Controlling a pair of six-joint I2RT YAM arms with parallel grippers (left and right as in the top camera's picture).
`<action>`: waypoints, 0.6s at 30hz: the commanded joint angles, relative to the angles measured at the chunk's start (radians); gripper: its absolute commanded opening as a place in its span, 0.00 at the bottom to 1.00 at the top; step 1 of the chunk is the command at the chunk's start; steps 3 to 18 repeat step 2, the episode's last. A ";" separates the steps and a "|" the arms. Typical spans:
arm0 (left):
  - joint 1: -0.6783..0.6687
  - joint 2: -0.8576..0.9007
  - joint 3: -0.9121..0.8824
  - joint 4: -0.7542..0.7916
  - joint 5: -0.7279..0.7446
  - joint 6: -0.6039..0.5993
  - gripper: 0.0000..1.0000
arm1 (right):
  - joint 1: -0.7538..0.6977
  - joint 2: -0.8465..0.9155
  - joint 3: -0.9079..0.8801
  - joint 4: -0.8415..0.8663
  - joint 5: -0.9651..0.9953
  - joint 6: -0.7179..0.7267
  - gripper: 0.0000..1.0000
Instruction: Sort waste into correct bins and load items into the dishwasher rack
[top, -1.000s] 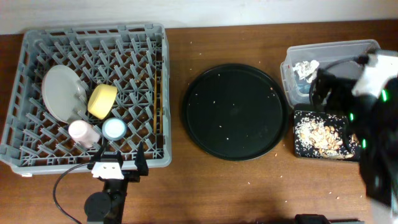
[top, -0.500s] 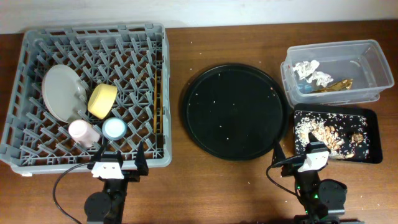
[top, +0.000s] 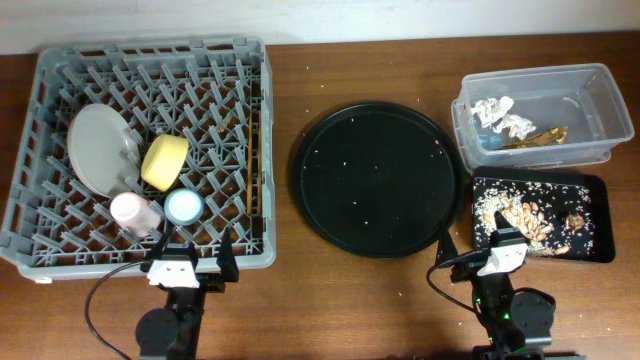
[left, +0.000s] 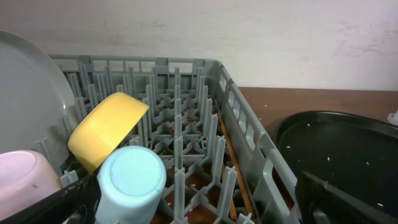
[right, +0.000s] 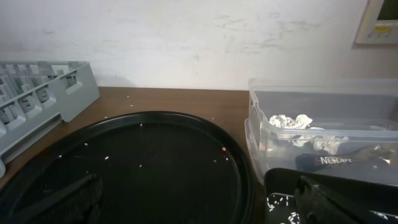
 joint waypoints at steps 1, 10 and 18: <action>0.006 -0.005 -0.005 -0.002 0.007 -0.002 0.99 | 0.008 -0.009 -0.011 0.004 -0.002 -0.006 0.99; 0.006 -0.005 -0.006 -0.002 0.007 -0.002 0.99 | 0.008 -0.009 -0.011 0.004 -0.002 -0.006 0.99; 0.006 -0.005 -0.006 -0.002 0.007 -0.002 0.99 | 0.008 -0.009 -0.011 0.004 -0.002 -0.006 0.99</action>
